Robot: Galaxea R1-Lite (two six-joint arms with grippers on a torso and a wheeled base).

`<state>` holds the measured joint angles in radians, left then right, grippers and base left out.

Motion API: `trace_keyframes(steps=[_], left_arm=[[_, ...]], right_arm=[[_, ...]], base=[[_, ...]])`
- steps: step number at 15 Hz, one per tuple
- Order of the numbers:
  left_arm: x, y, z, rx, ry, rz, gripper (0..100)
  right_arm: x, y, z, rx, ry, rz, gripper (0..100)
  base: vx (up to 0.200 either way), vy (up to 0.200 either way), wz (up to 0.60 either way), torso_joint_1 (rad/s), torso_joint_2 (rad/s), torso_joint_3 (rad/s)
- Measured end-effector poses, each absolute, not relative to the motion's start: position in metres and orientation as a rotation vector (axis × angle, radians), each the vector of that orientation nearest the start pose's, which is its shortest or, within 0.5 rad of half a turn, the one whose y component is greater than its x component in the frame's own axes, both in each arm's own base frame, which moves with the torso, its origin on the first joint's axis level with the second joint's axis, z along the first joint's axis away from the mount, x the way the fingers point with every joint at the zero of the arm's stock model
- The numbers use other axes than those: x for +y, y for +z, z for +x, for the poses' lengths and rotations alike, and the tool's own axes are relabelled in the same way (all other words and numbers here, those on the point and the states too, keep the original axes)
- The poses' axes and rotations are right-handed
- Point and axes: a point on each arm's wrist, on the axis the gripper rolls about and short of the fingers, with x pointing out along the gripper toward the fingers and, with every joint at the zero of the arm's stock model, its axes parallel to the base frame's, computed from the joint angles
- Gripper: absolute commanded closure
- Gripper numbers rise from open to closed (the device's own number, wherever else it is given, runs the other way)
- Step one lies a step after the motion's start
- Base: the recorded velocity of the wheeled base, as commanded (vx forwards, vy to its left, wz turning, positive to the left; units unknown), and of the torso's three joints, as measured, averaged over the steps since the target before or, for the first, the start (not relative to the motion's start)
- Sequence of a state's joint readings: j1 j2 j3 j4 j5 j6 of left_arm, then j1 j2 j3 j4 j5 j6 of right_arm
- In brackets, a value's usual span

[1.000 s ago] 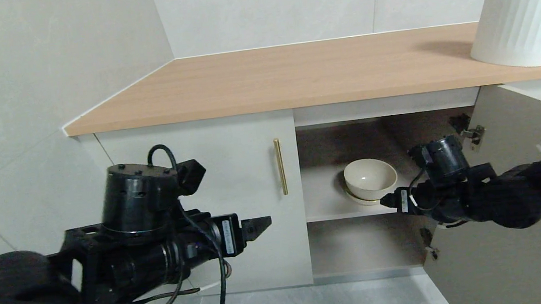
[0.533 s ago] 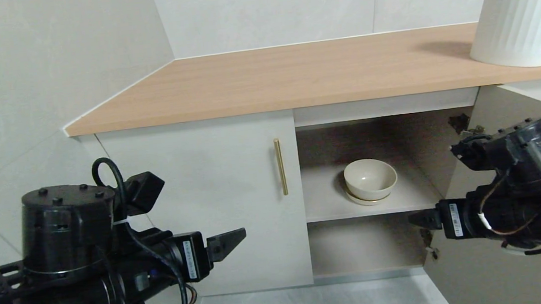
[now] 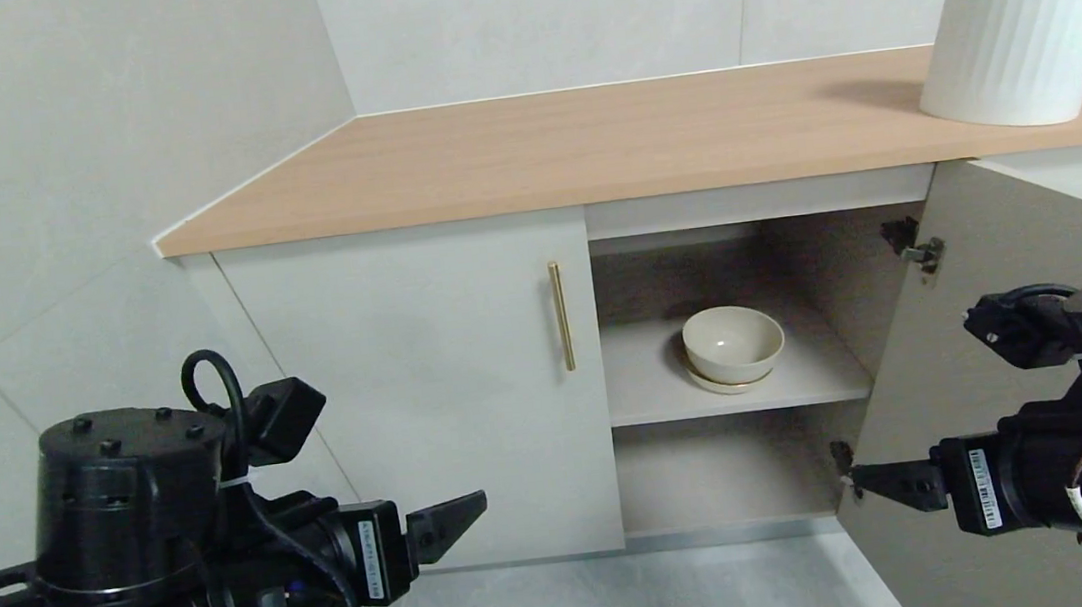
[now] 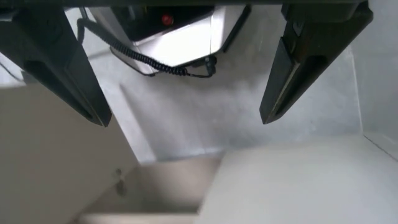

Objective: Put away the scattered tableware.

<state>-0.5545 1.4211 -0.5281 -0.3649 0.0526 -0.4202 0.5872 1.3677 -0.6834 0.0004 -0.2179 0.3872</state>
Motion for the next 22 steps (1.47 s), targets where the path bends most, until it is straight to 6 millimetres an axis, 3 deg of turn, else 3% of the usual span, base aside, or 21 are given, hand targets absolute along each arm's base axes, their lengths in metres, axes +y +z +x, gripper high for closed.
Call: trace_keyframes(steps=[9,22], left_arm=[[-0.112,0.155,0.18,0.608,-0.379,-0.239,0],[-0.113,0.154,0.18,0.607,-0.383,-0.233,0]], right_arm=[[0.108,0.174,0.171,0.701,0.221,0.088,0],[0.1,0.175,0.156,0.675,0.214,0.094,0]], base=[[-0.2,0.0,0.0,0.003,0.0,0.002],[0.0,0.0,0.0,0.0,0.0,0.0]])
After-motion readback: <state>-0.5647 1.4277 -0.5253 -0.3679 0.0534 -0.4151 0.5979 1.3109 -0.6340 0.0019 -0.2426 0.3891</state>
